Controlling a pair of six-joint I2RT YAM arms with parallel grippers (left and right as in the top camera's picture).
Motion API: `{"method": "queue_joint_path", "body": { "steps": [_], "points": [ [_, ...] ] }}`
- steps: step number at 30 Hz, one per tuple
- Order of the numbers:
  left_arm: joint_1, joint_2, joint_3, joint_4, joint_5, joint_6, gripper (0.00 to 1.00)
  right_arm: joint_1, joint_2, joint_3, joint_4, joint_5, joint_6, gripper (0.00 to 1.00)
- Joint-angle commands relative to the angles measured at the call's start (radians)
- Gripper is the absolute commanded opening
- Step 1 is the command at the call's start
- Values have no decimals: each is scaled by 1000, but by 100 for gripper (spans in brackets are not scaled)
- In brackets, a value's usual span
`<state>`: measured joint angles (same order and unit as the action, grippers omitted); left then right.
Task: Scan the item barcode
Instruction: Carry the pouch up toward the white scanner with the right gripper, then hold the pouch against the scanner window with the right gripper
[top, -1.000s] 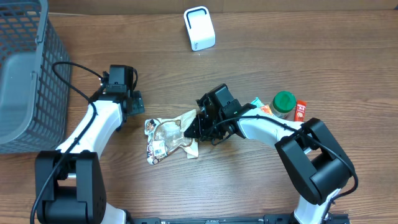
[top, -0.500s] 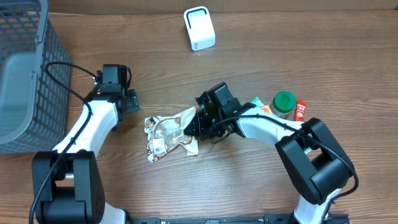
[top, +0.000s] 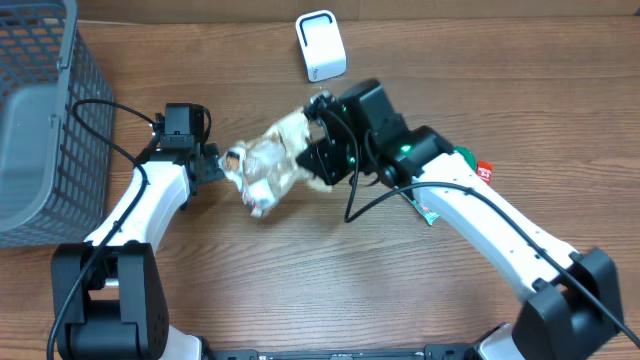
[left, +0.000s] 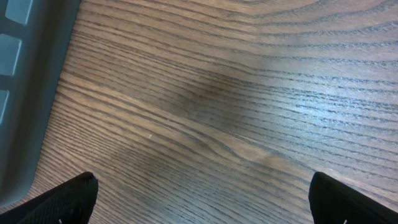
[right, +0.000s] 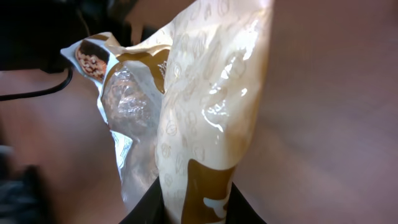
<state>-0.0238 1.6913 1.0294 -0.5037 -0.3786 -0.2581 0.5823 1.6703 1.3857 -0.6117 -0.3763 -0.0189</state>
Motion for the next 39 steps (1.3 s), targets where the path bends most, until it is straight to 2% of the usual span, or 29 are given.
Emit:
{"method": "queue_joint_path", "body": {
  "steps": [1,4,12,19,30,39],
  "points": [
    [5,8,18,4,-13,11,100,-5,-35,96,4,159,-246,4],
    [5,8,18,4,-13,11,100,-5,-35,153,48,239,-370,4],
    [5,8,18,4,-13,11,100,-5,-15,156,280,423,-666,4],
    [5,8,18,3,-13,11,100,-5,53,156,416,558,-813,4],
    [5,8,18,4,-13,11,100,-31,240,156,820,658,-851,4],
    [5,8,18,3,-13,11,100,-67,361,156,1008,671,-850,4]
  ]
}}
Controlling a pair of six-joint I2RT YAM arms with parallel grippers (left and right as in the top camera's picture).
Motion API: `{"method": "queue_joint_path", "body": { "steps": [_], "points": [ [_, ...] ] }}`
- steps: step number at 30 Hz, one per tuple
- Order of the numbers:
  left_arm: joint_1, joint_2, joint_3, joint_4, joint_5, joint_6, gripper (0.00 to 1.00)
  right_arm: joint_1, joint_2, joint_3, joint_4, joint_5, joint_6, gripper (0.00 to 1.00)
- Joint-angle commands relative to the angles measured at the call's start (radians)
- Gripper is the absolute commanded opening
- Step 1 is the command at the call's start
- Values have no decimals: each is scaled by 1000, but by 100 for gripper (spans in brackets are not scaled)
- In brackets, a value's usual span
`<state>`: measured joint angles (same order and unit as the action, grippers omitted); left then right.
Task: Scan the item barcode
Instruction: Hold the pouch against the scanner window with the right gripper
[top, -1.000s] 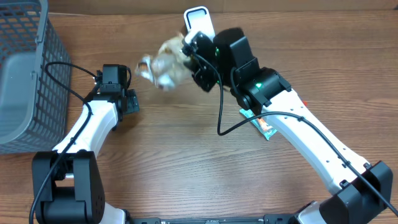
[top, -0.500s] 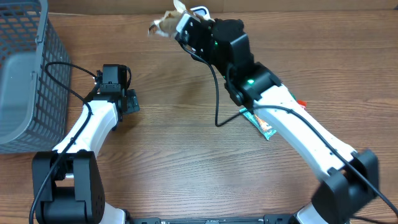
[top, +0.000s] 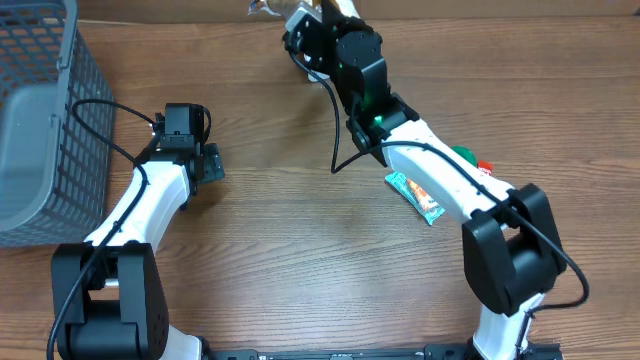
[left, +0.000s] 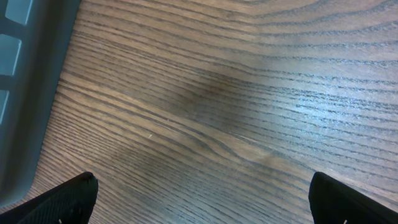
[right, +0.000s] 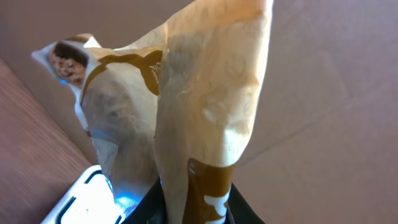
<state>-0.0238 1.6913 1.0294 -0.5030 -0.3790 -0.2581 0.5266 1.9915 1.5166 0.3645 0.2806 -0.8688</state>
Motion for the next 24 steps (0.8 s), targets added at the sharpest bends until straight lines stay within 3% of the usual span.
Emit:
{"method": "queue_joint_path", "body": {
  "steps": [1,11,20,24],
  "points": [
    [5,8,18,3,-13,11,100,-11,56,25,55,14,0,4],
    [5,8,18,3,-13,11,100,-16,236,26,435,93,-52,4],
    [5,8,18,3,-13,11,99,-40,315,26,464,87,-72,4],
    [5,8,18,3,-13,11,100,-40,315,26,427,85,-15,4]
  ]
}}
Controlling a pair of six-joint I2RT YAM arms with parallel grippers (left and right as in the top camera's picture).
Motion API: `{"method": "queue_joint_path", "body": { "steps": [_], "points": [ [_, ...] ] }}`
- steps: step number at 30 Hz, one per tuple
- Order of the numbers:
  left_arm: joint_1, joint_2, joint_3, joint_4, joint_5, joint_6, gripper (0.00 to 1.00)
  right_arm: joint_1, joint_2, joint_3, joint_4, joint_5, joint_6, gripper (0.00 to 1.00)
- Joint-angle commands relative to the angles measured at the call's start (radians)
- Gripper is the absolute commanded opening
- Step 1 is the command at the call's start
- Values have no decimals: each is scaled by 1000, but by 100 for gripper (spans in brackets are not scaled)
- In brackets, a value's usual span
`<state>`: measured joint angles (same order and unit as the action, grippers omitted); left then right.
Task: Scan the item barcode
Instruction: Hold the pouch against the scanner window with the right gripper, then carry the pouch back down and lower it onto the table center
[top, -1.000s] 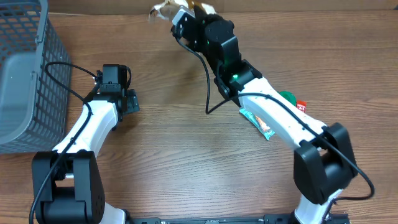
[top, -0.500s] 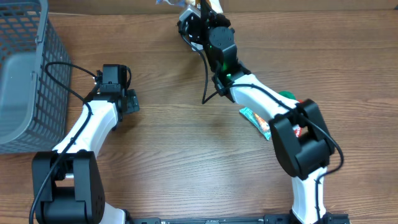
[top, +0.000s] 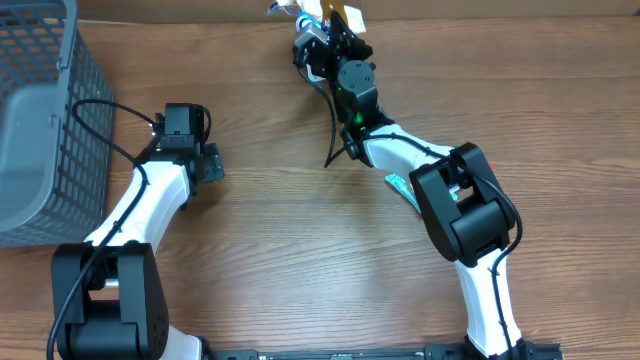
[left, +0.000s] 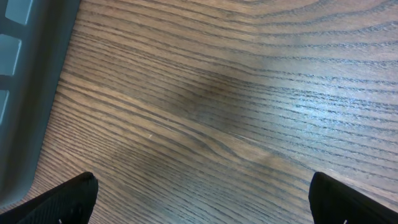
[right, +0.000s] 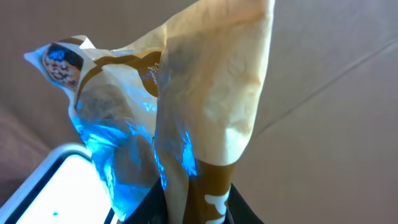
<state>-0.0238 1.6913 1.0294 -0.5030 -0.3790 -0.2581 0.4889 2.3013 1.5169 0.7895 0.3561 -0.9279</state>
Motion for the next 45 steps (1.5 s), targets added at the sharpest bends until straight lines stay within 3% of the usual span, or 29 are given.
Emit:
{"method": "queue_joint_path", "body": {
  "steps": [1,11,27,35,40,45],
  "points": [
    [5,8,18,3,-13,11,100,-2,6,26,-4,9,45,4],
    [5,8,18,3,-13,11,100,27,5,26,-111,10,46,4],
    [5,8,18,3,-13,11,100,60,2,26,-189,51,178,4],
    [5,8,18,3,-13,11,99,58,-187,26,-214,69,310,4],
    [5,8,18,3,-13,11,99,58,-366,26,-435,69,434,4],
    [5,8,18,3,-13,11,100,52,-511,26,-852,69,680,4]
  ]
}}
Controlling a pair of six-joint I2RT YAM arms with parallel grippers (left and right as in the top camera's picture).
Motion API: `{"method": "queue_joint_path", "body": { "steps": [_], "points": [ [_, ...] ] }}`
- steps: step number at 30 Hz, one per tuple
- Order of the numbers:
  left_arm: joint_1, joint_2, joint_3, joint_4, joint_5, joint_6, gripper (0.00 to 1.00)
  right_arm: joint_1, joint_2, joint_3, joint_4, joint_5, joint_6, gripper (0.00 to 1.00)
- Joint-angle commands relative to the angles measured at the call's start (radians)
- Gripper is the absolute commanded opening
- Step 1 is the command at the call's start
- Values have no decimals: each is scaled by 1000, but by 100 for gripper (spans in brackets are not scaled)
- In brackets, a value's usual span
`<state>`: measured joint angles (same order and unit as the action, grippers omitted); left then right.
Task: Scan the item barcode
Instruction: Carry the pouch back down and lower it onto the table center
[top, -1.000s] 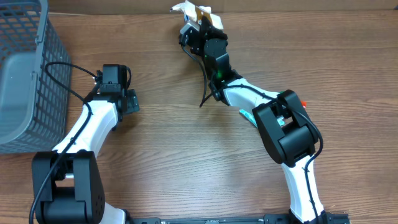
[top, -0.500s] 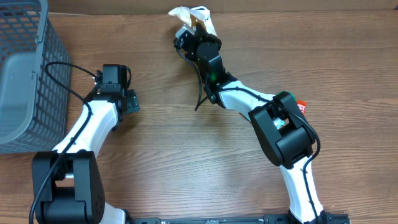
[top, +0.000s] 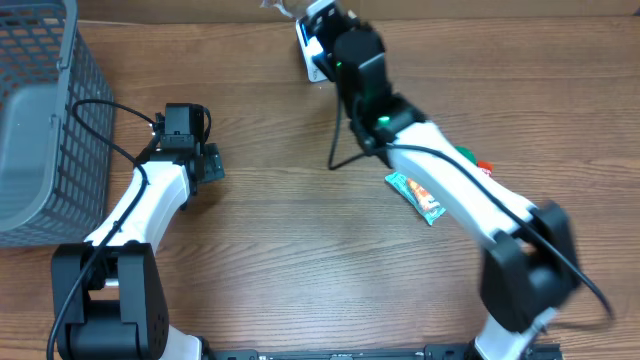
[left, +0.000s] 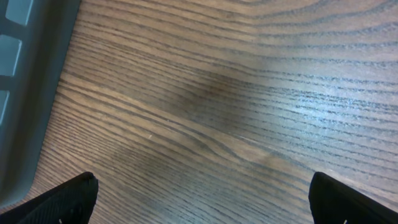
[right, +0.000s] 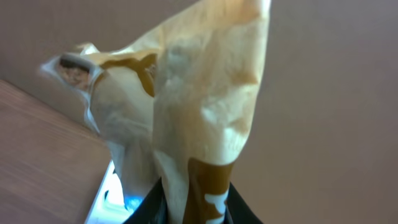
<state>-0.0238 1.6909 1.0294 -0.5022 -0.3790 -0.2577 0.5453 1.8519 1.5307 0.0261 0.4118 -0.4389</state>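
Note:
My right gripper (right: 193, 210) is shut on the lower edge of a cream-and-brown snack bag (right: 208, 87), which stands up in front of the wrist camera. The white barcode scanner (right: 107, 198) shows just below and left of the bag, with a faint blue glow on it. From overhead the scanner (top: 314, 42) sits at the table's far edge, partly under my right gripper (top: 345, 45); only a scrap of the bag (top: 272, 6) shows at the top edge. My left gripper (left: 202, 205) hangs open over bare wood.
A grey wire basket (top: 35, 120) fills the left side, and its rim (left: 25, 93) runs beside my left gripper. A green snack packet (top: 415, 197) and a red-and-green item (top: 472, 162) lie on the table under the right arm.
The strong blue light on the bag is gone. My right gripper has drawn back slightly toward the table's middle, and the scanner now sits lower left of the bag. The left arm is unchanged.
My right gripper first held the bag over mid table, close to my open left gripper. Then it held the bag at the far edge above the scanner. Blue light then washed over the bag. Now the bag is still held, a little off the scanner.

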Motion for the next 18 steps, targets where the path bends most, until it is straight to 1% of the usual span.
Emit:
{"method": "queue_joint_path", "body": {
  "steps": [1,2,4,5,7,9,11,14,16,18],
  "points": [
    [5,9,18,2,-13,10,99,-5,-83,12,-195,11,251,4],
    [5,9,18,2,-13,11,100,-6,-97,12,-276,2,286,4],
    [5,9,18,2,-13,11,100,-12,-122,12,-500,-80,368,4],
    [5,9,18,2,-13,11,100,-17,-128,12,-613,-156,403,4],
    [5,9,18,2,-13,11,100,-27,-127,11,-785,-307,440,4],
    [5,9,18,2,-13,11,99,-38,-117,3,-938,-467,441,4],
    [5,9,18,2,-13,11,99,-42,-113,-14,-1037,-533,440,6],
    [5,9,18,2,-13,11,99,-43,-109,-43,-1113,-521,439,6],
    [5,9,18,2,-13,11,100,-44,-109,-59,-1130,-500,439,6],
    [5,9,18,2,-13,11,100,-44,-109,-71,-1131,-469,439,13]
  ]
}}
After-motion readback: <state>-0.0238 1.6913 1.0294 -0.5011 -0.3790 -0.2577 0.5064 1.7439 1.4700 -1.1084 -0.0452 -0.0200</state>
